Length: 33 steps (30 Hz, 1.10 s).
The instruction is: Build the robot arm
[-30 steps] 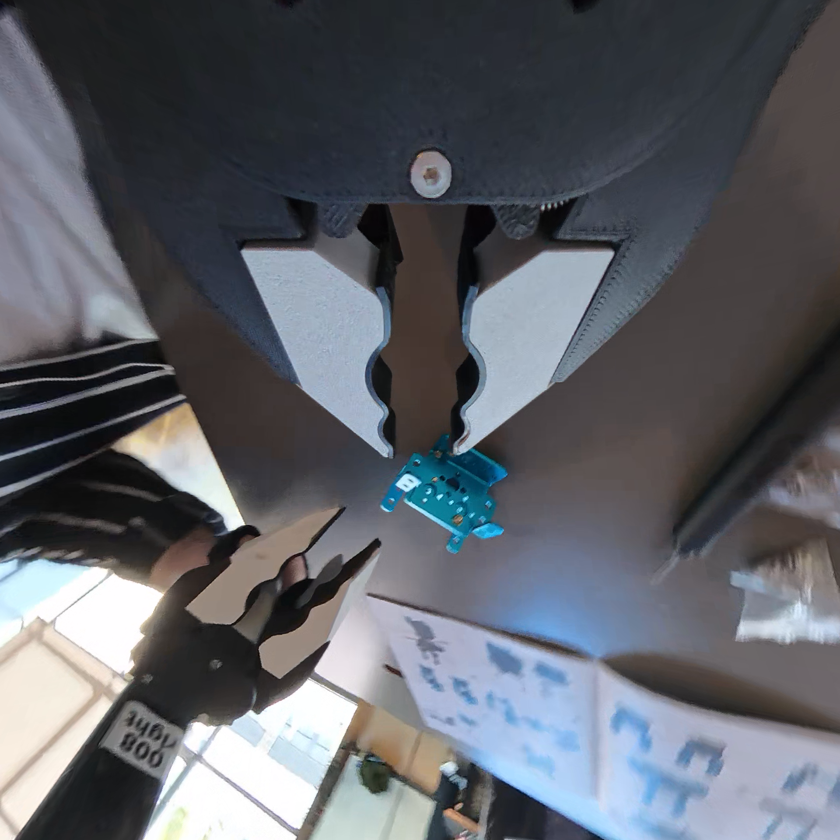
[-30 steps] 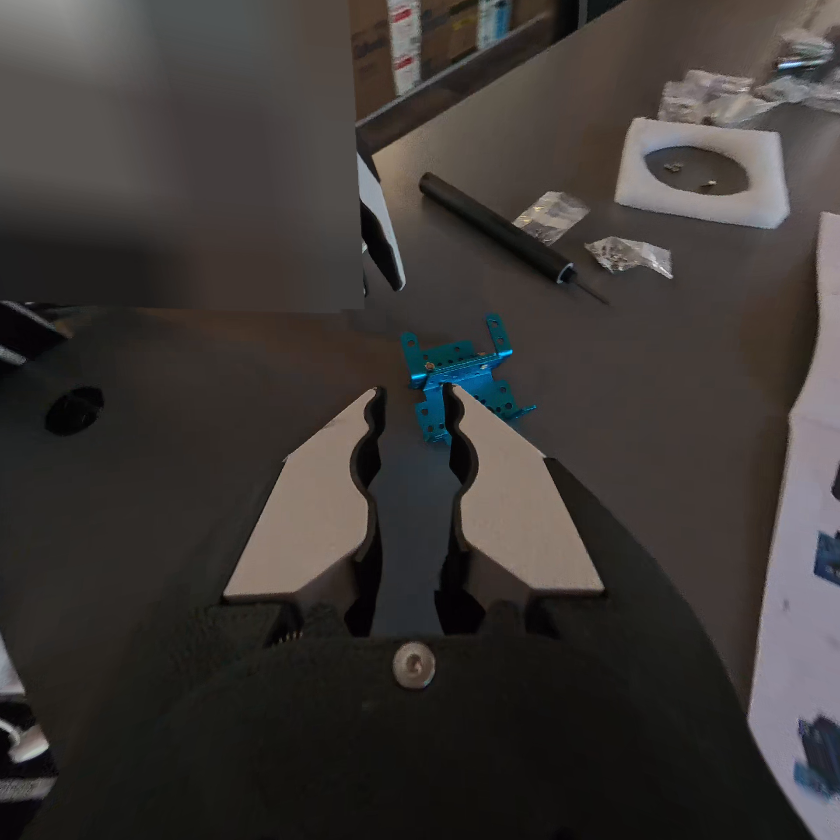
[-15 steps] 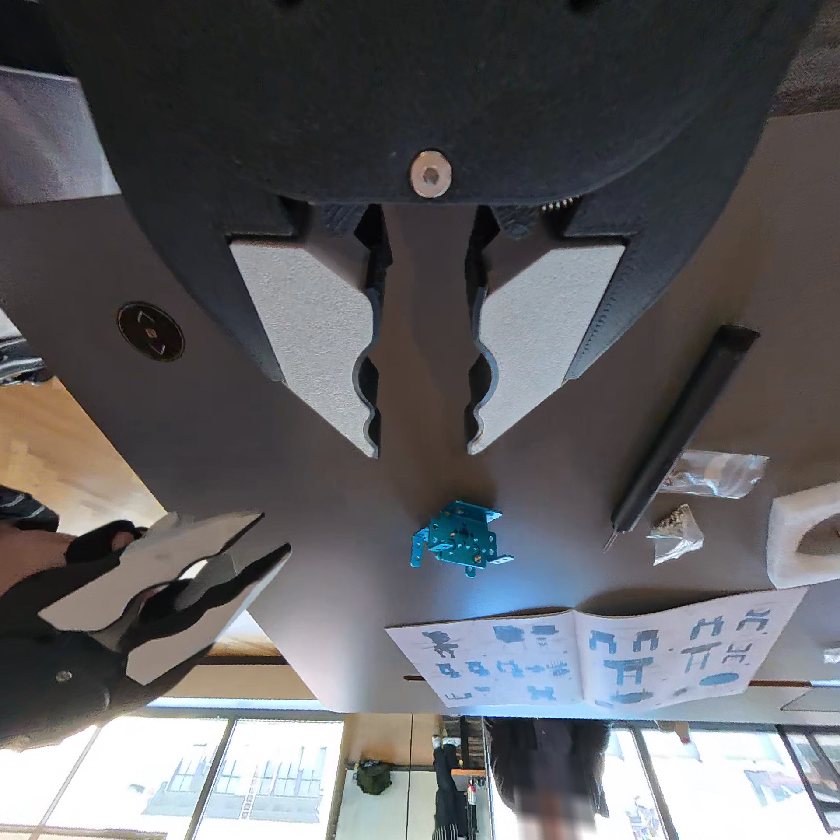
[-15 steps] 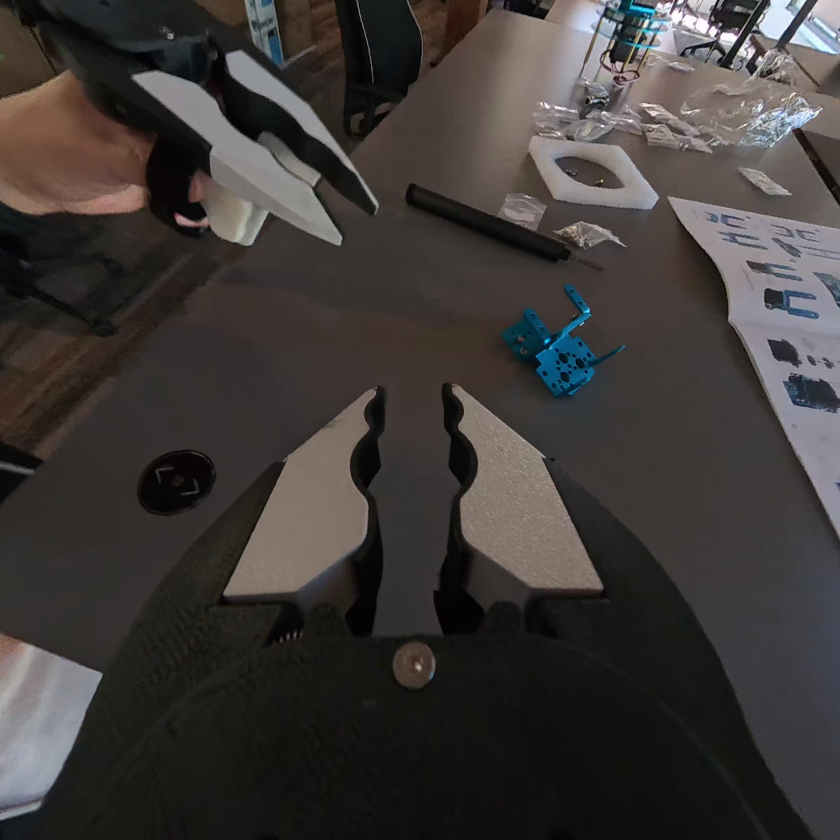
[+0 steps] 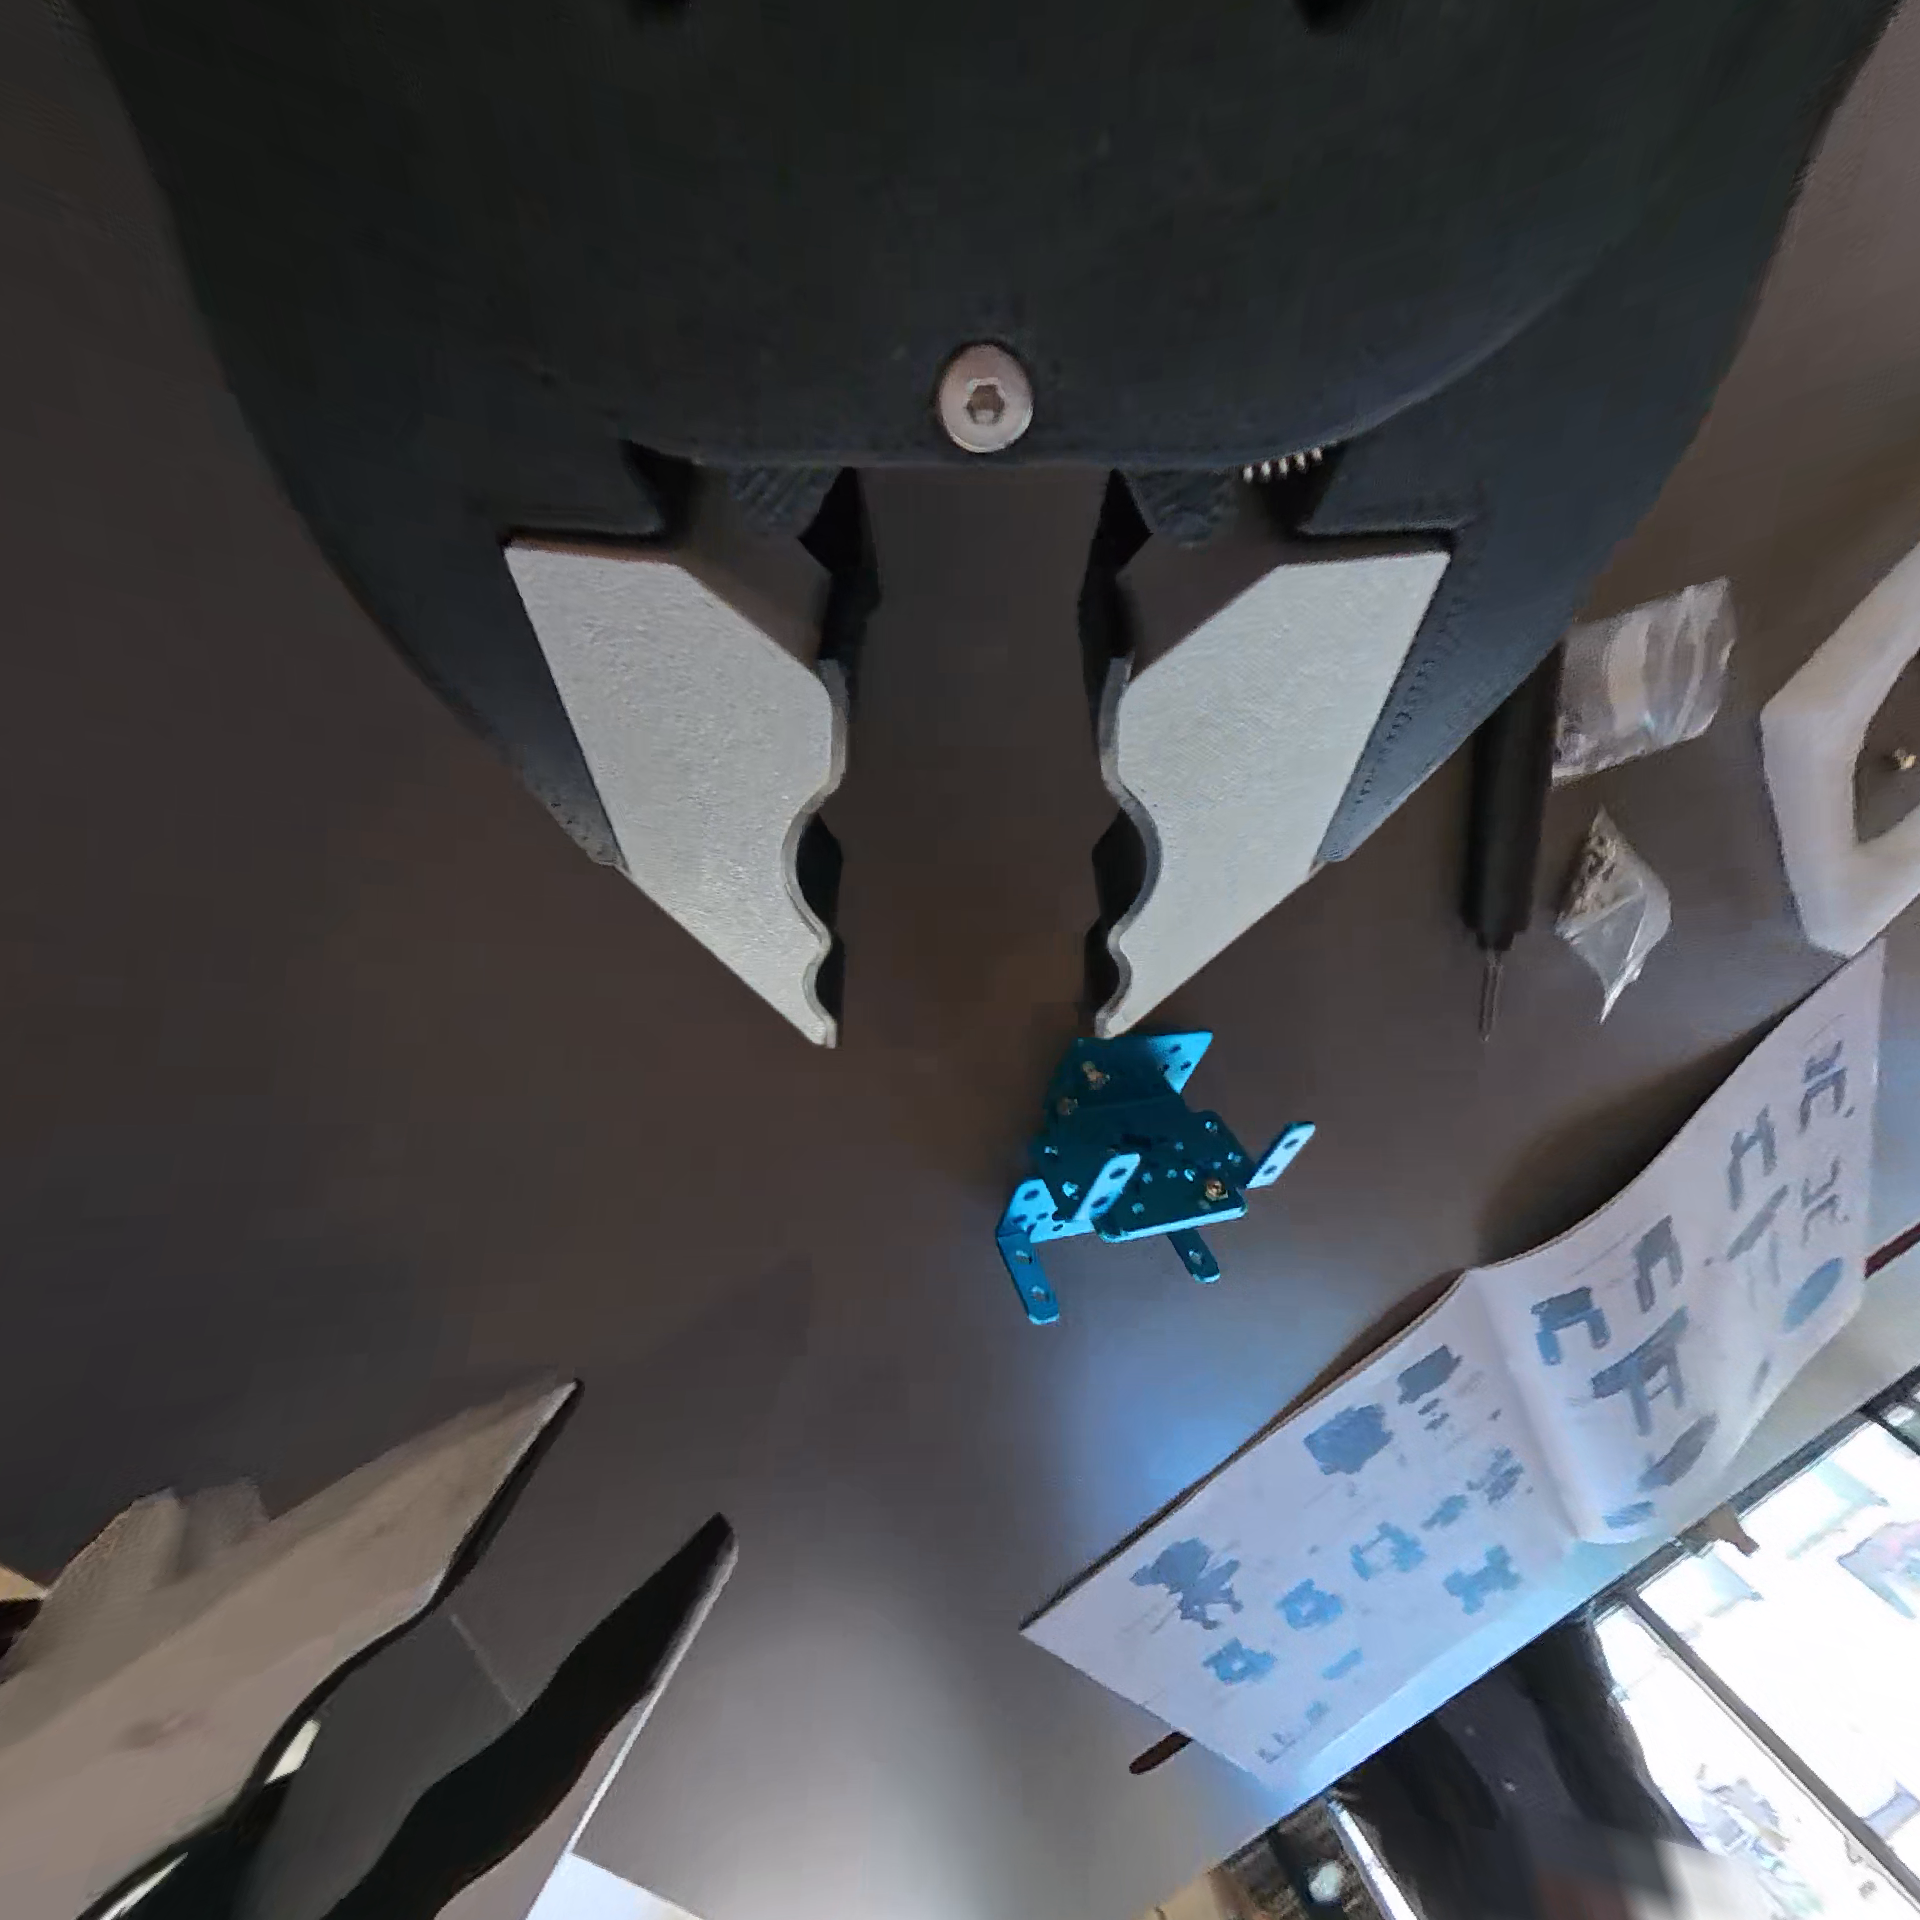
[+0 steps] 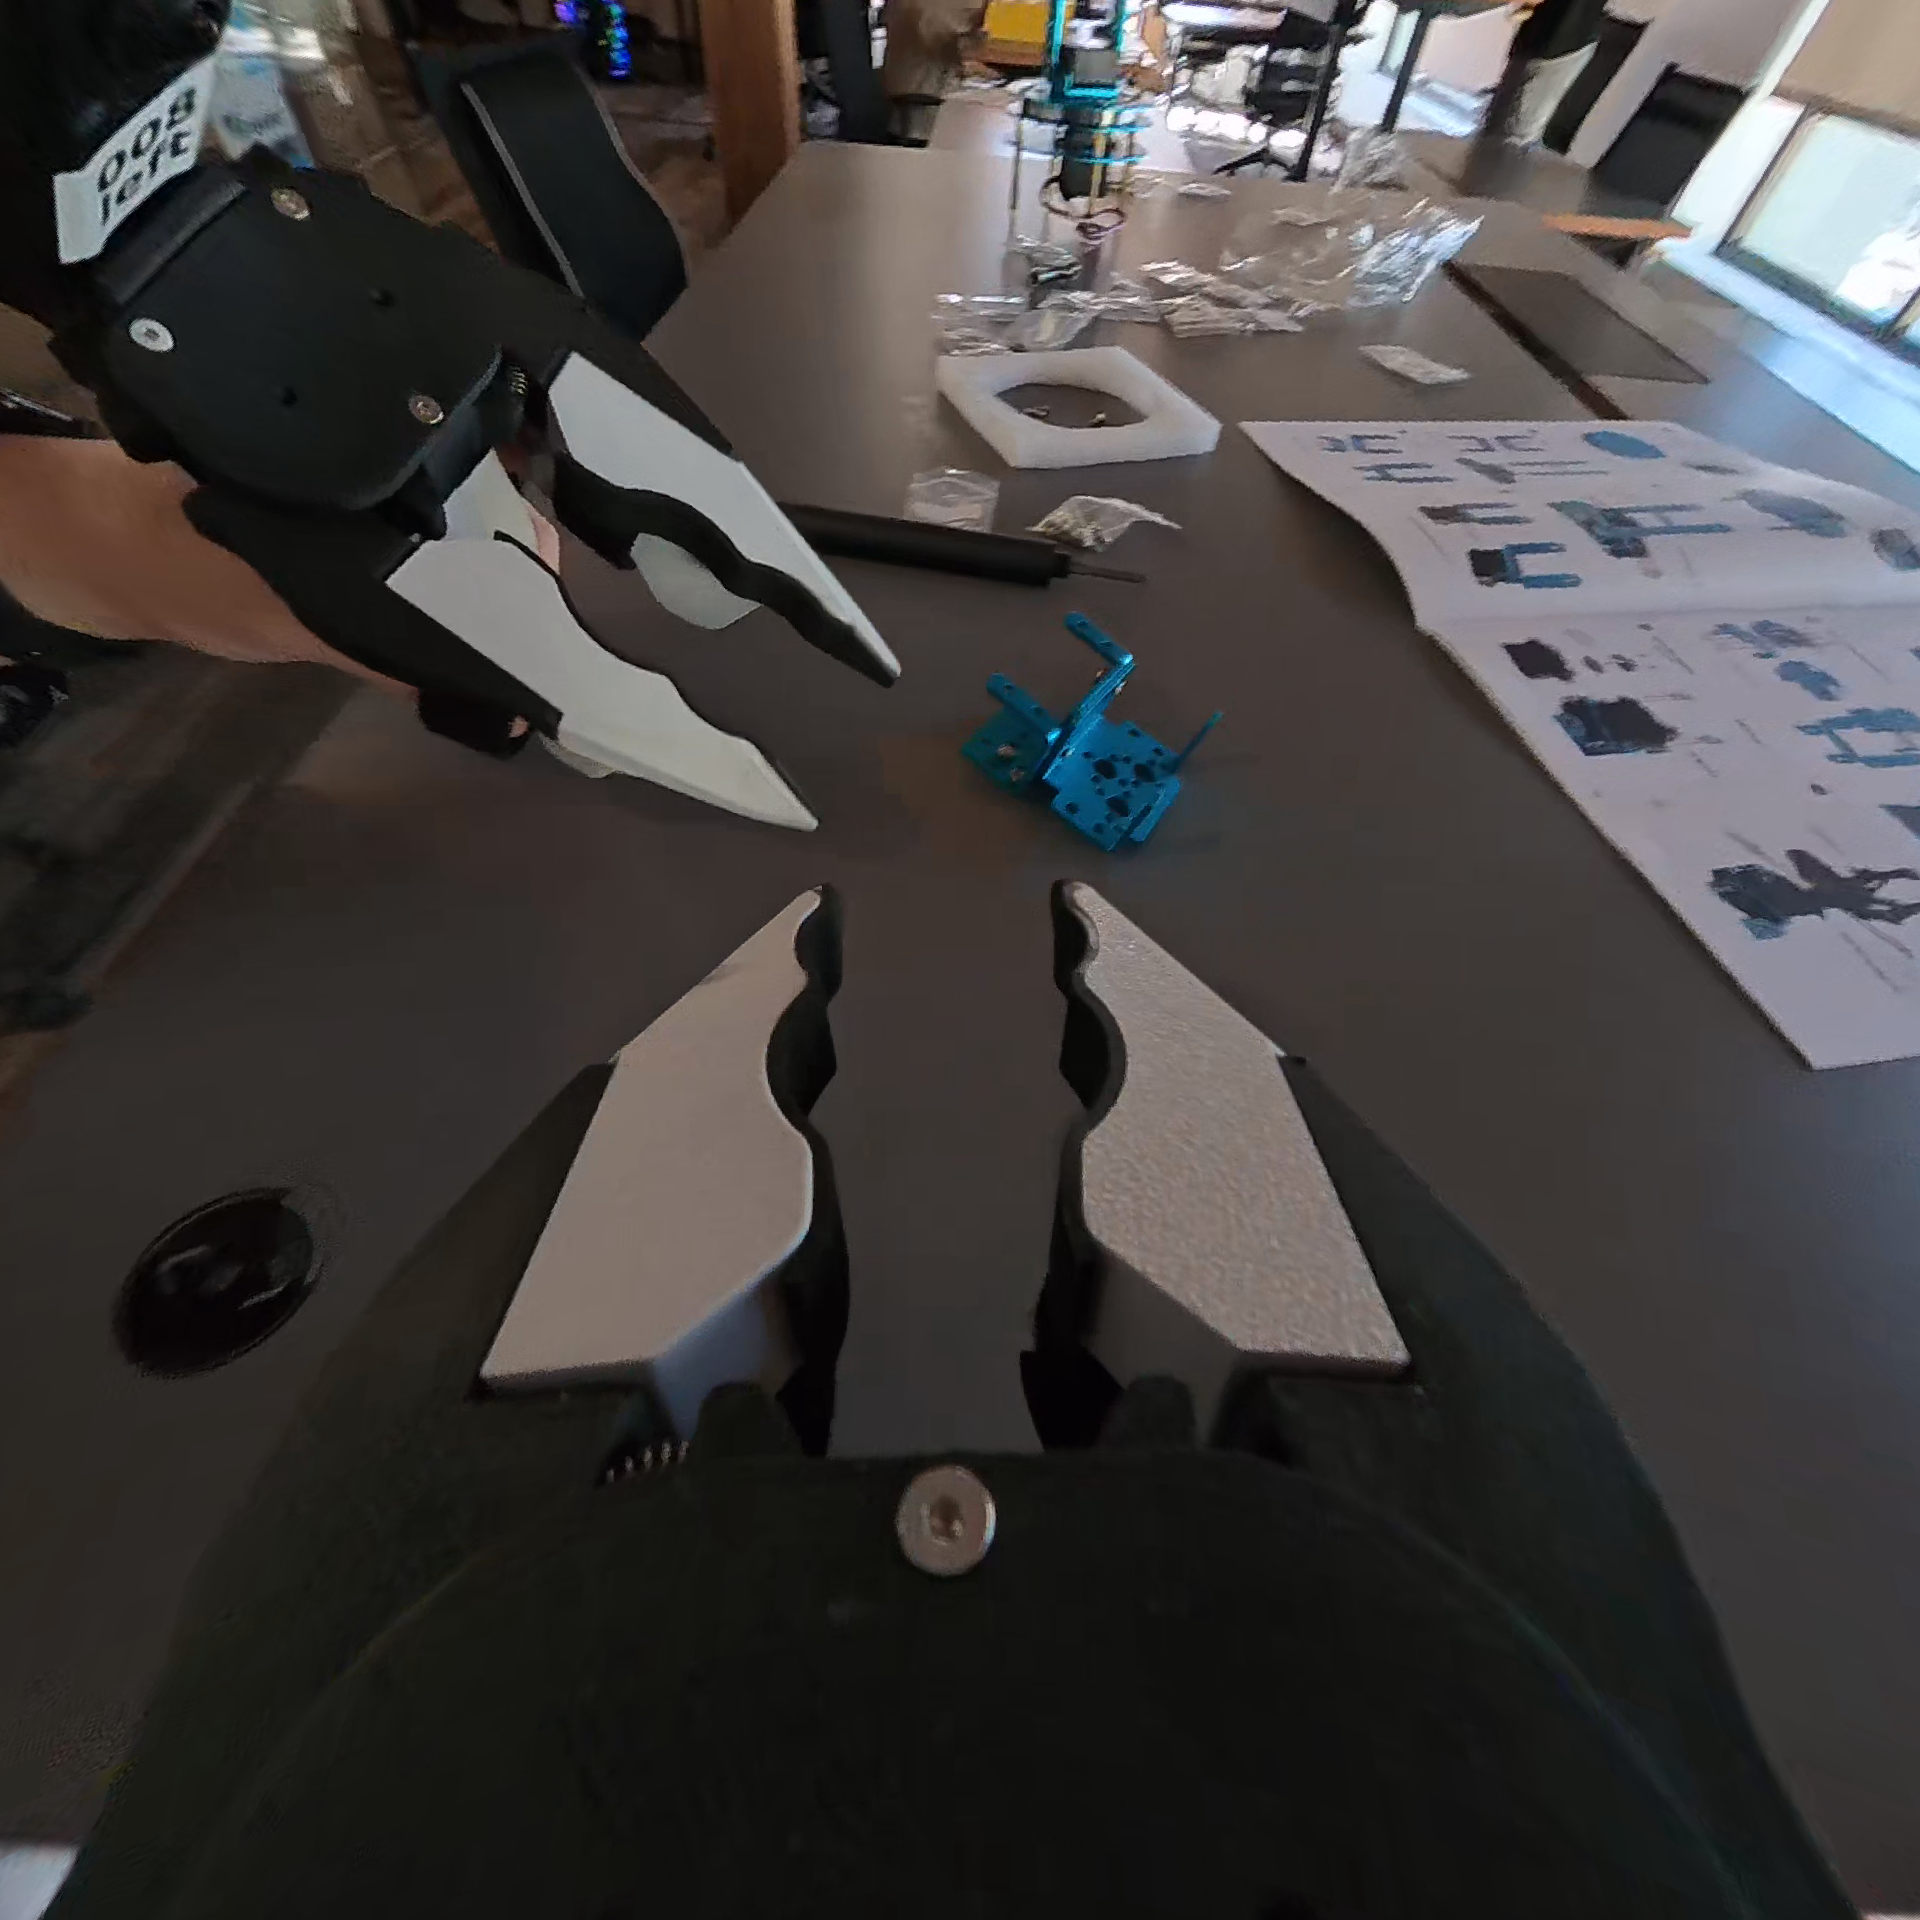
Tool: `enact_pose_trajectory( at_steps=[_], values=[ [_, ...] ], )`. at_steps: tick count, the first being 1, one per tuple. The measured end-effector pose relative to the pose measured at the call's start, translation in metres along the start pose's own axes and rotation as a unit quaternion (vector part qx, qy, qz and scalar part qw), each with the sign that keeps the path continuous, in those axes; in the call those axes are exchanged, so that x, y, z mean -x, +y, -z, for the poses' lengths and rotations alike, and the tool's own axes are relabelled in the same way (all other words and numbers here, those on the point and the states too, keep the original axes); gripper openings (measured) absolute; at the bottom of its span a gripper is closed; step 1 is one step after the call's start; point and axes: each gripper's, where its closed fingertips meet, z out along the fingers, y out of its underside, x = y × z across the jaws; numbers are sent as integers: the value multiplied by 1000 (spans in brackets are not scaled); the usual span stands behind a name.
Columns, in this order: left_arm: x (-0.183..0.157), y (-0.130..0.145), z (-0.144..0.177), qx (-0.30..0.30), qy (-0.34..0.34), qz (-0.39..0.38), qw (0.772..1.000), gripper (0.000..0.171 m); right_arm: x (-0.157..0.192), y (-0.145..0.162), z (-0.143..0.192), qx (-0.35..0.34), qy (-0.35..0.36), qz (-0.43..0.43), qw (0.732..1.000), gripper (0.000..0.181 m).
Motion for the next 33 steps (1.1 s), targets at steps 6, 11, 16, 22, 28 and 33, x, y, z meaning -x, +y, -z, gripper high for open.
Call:
enact_pose_trajectory(
  at_steps=[6, 11, 16, 22, 28, 33],
  values=[
    [11, -2, -17, -25, 79, 31, 996, 38, -16, -2, -28, 18, 119, 48, 992, 50],
    [17, -10, -27, -47, 117, -2, 992, 36, -18, 0, -46, 54, 168, 91, 980, 45],
    [16, -5, -36, -30, 153, -37, 987, 33, -16, 7, -61, 93, 169, 152, 969, 37],
    [18, 6, -39, 3, 172, -32, 985, 30, -19, 12, -82, 117, 148, 225, 956, 37],
    [19, 7, -39, 19, 185, -34, 982, 33, -18, 9, -85, 98, 134, 265, 950, 36],
    [14, 5, -40, 33, 217, -52, 974, 35, -18, 12, -82, 96, 98, 263, 955, 34]
  ],
)
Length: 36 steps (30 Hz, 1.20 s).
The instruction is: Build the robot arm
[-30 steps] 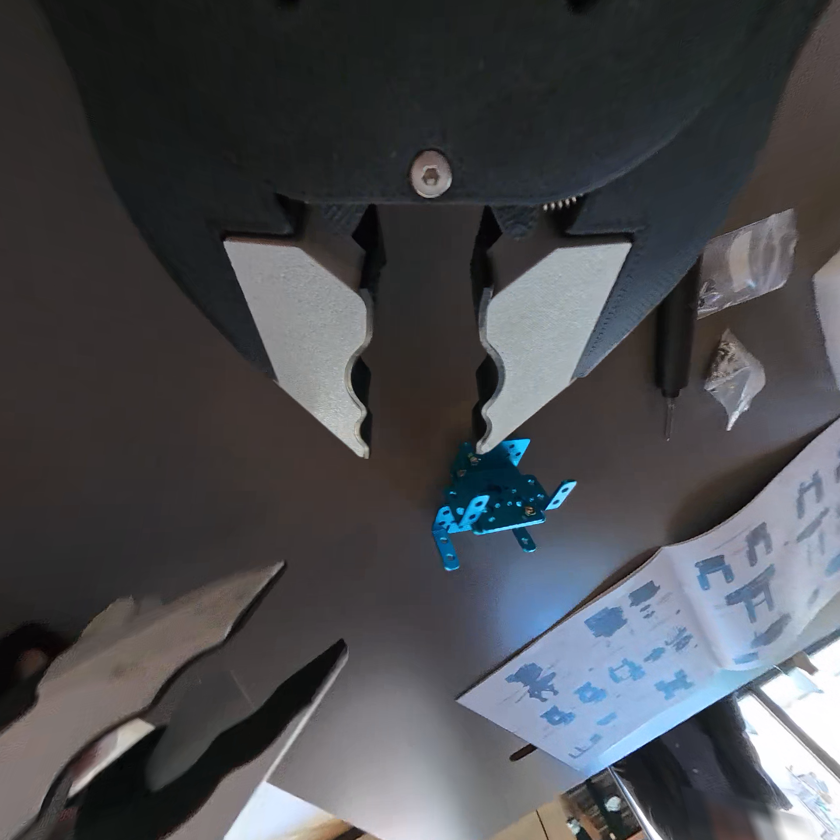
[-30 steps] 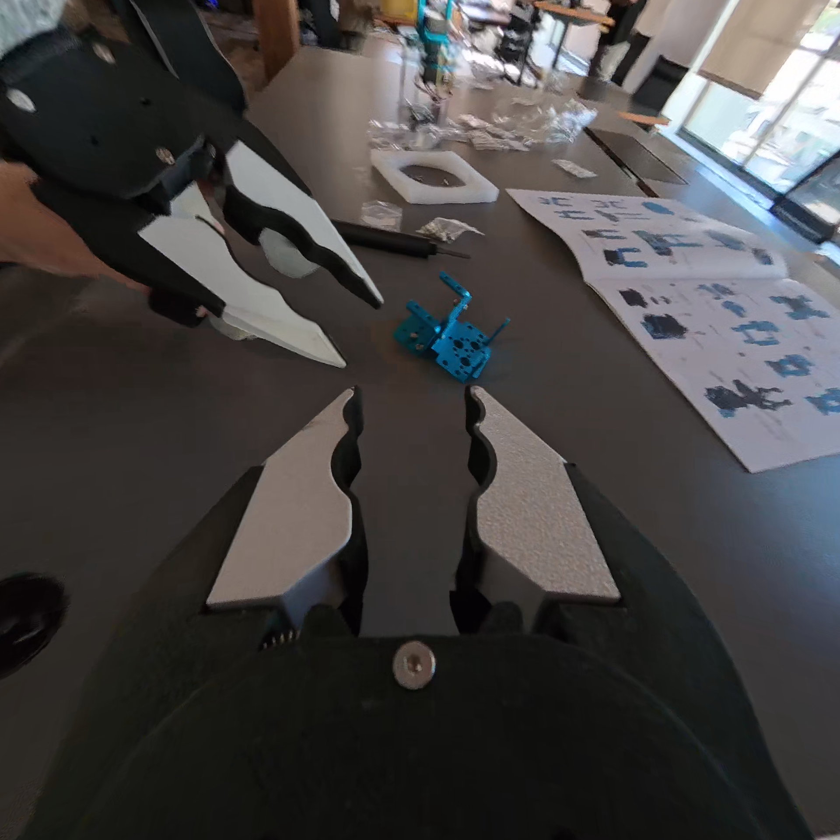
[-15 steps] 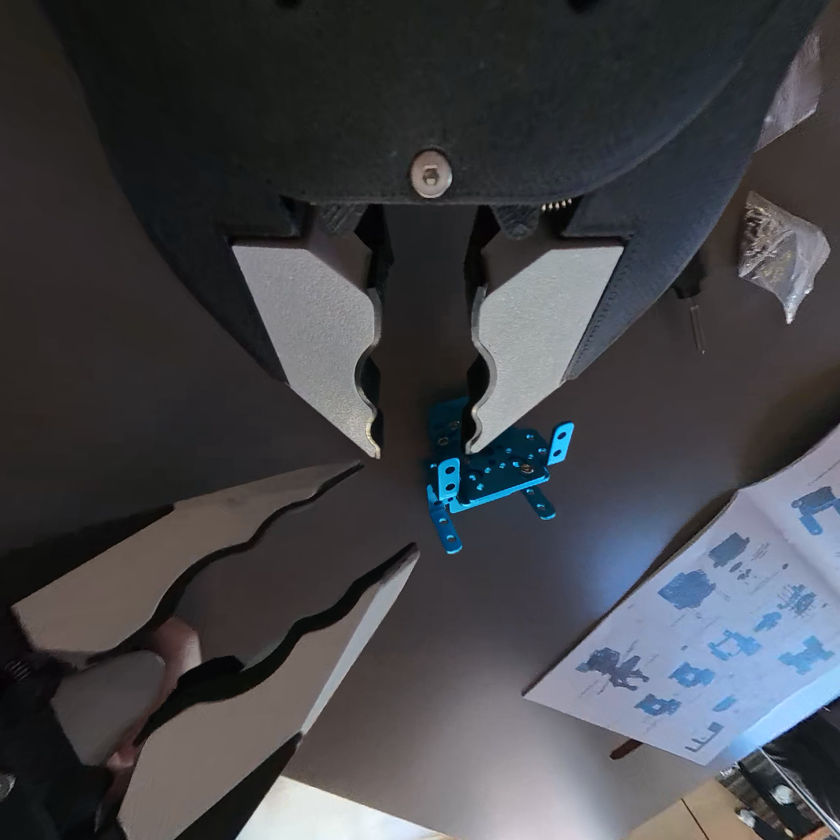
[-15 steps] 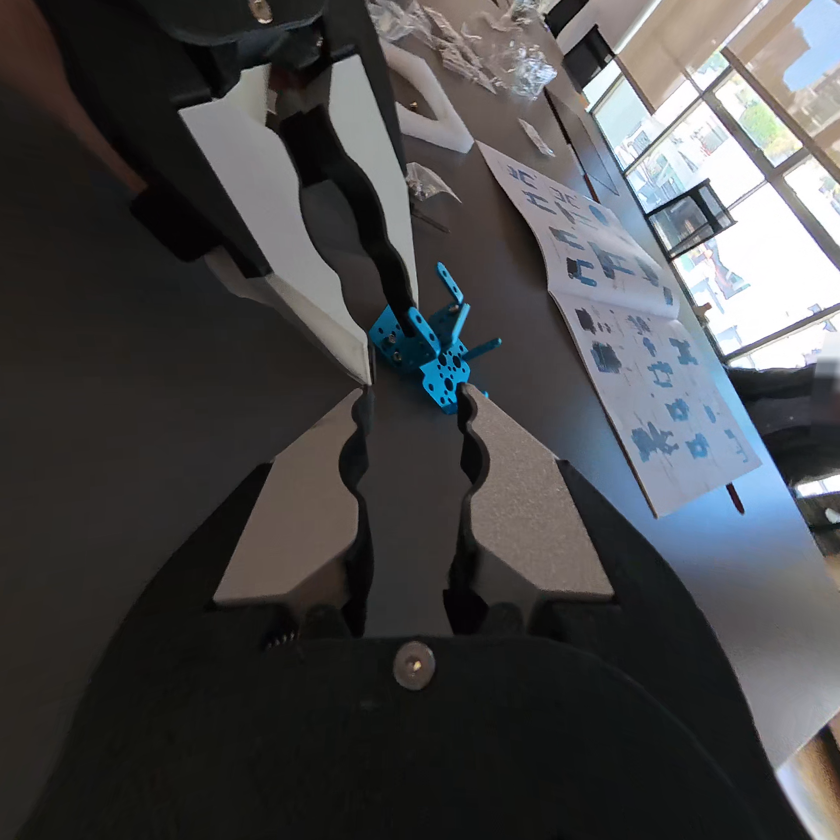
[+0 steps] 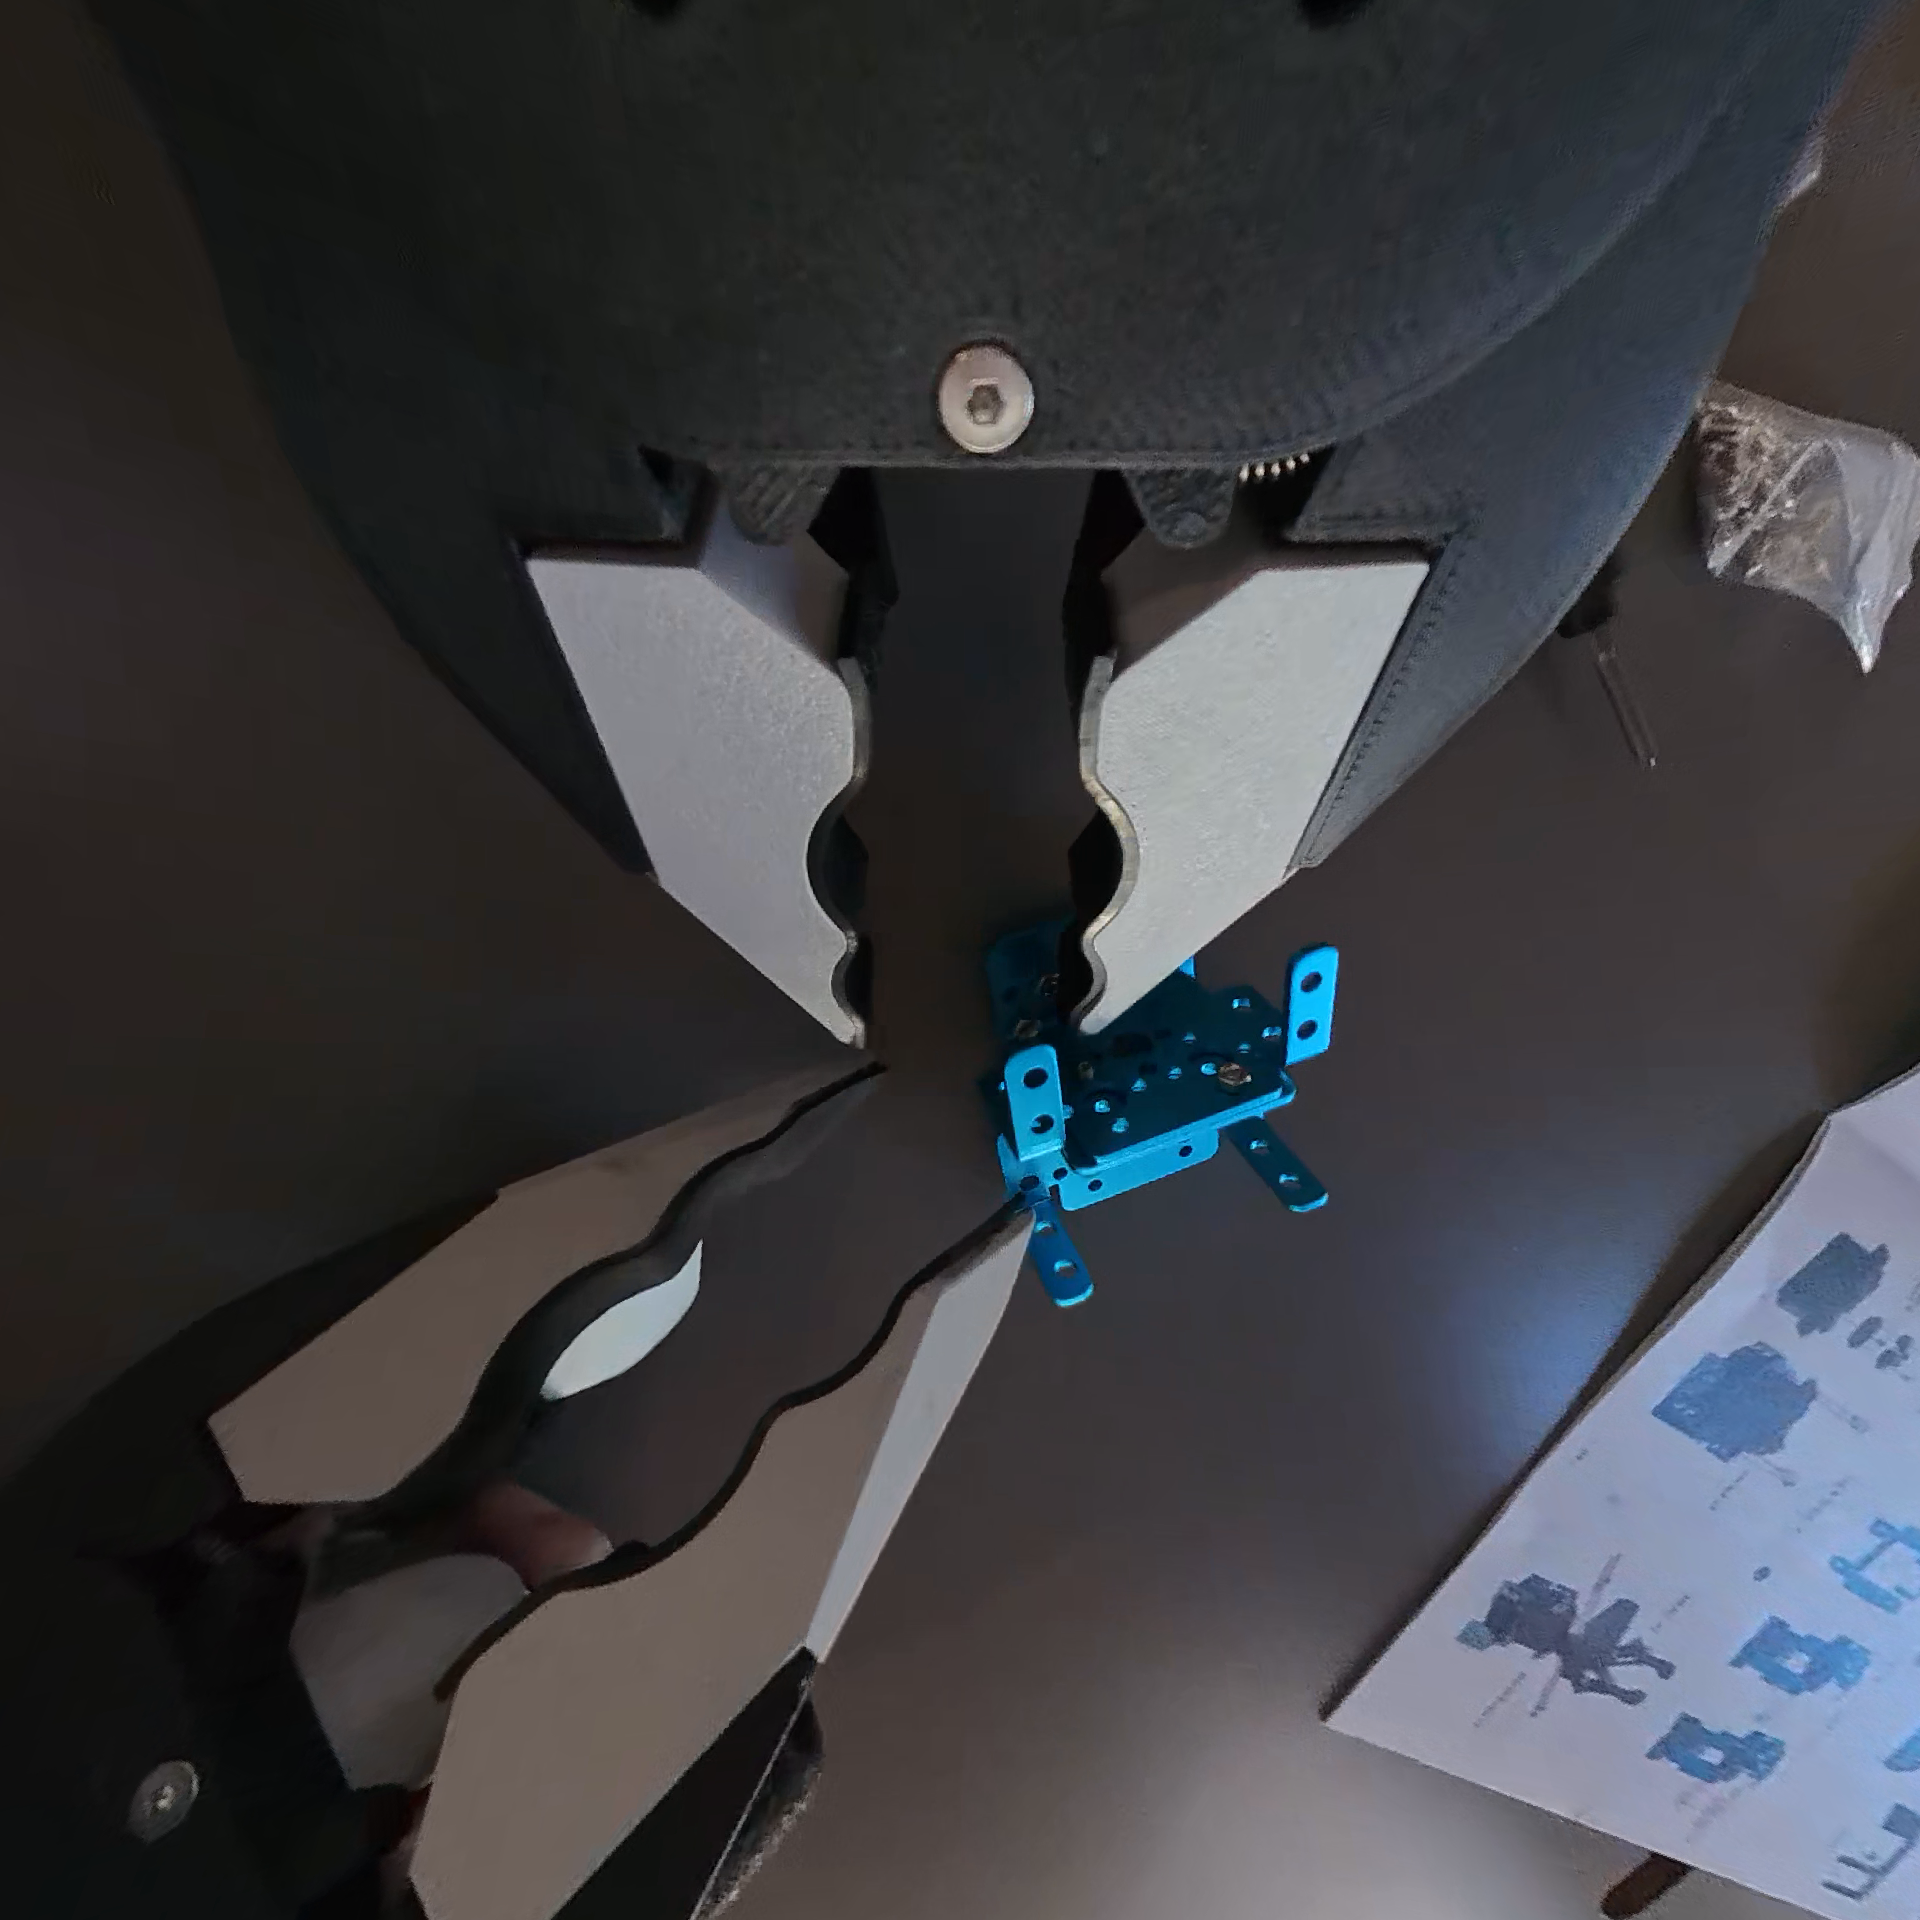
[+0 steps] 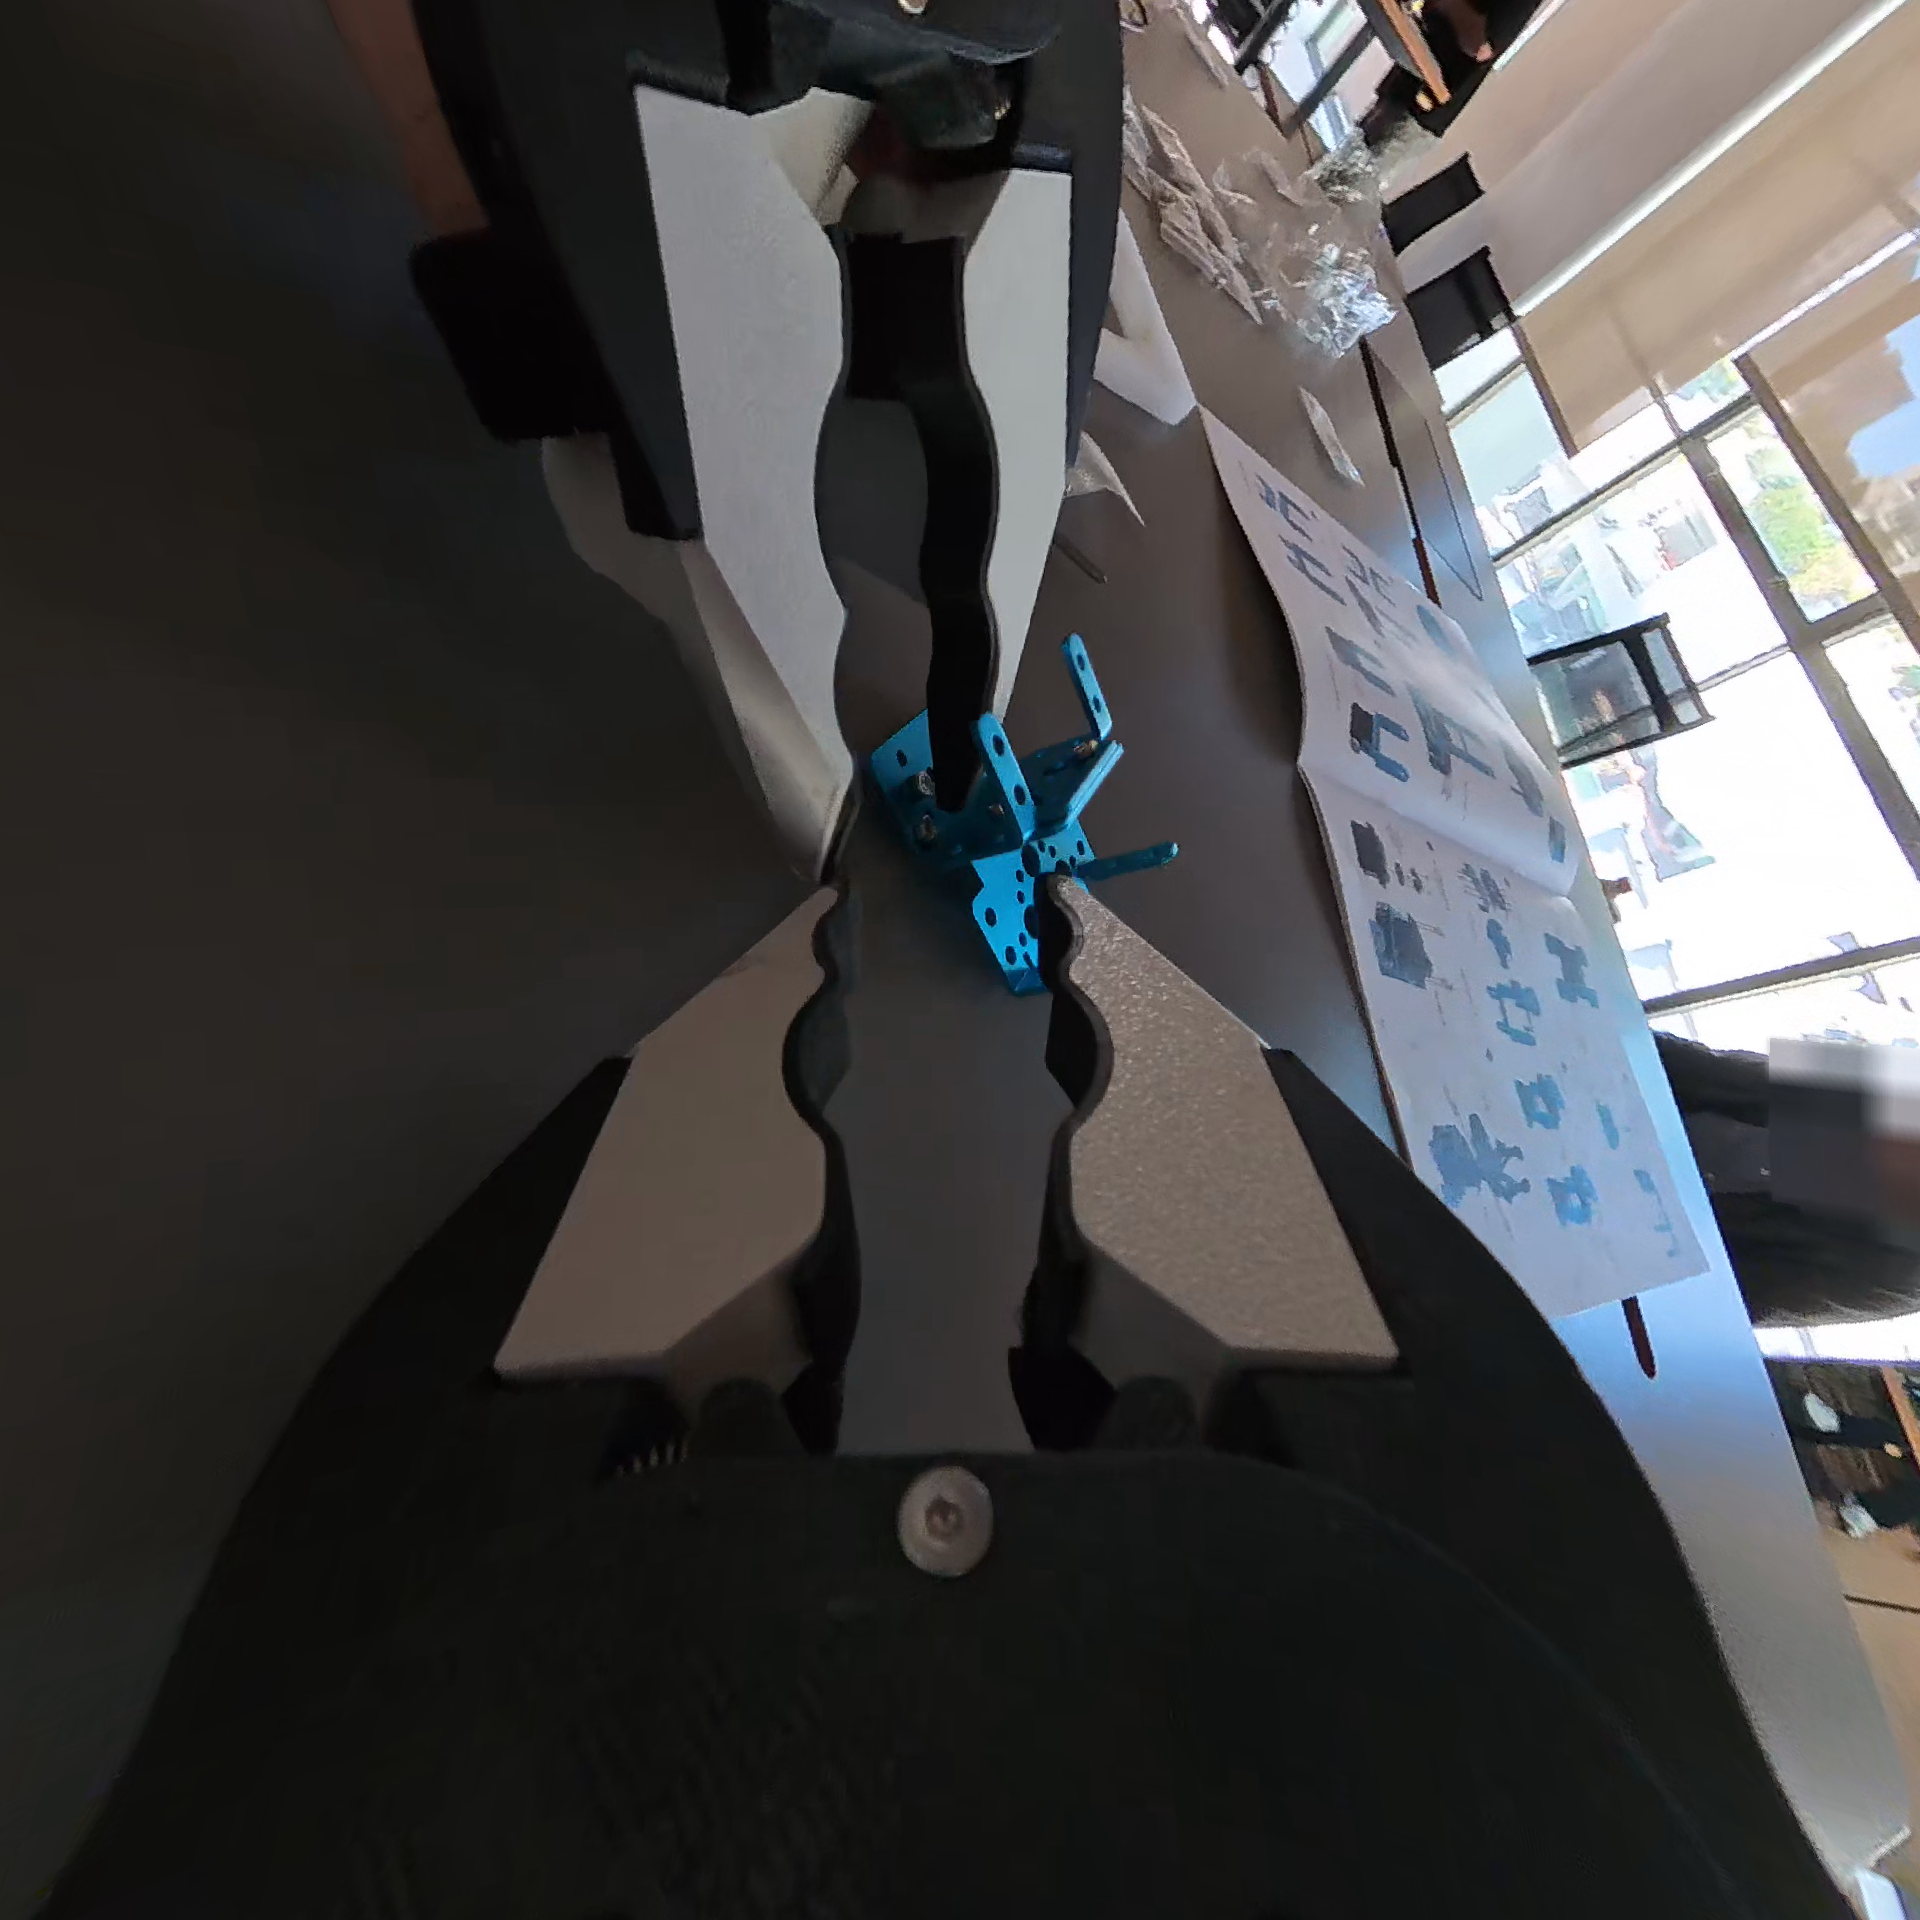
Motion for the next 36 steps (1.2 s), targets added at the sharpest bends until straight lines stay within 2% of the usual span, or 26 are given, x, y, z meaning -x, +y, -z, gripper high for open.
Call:
enact_pose_trajectory(
  at_steps=[3, 11, 16, 19, 30, 36],
  values=[
    [-2, 1, -2, 12, 15, -3, 1000, 35, 0, 3, 3, -8, -19, 12, 1000, 34],
    [-2, 1, -2, 11, 31, 1, 999, 35, -9, 6, 4, -18, -14, 50, 998, 33],
    [-4, 1, -2, 13, 43, -5, 999, 36, -28, 6, 8, -43, -27, -34, 998, 35],
    [-7, 0, -2, 10, 48, -6, 999, 35, -28, 15, 4, -33, -54, -73, 995, 35],
    [-32, -1, 2, 3, 92, -48, 995, 32, -21, 22, 1, -10, -66, -48, 997, 33],
    [-29, -3, 15, -24, 59, -28, 998, 28, -19, 22, 7, -13, -76, -56, 995, 31]
  ],
)
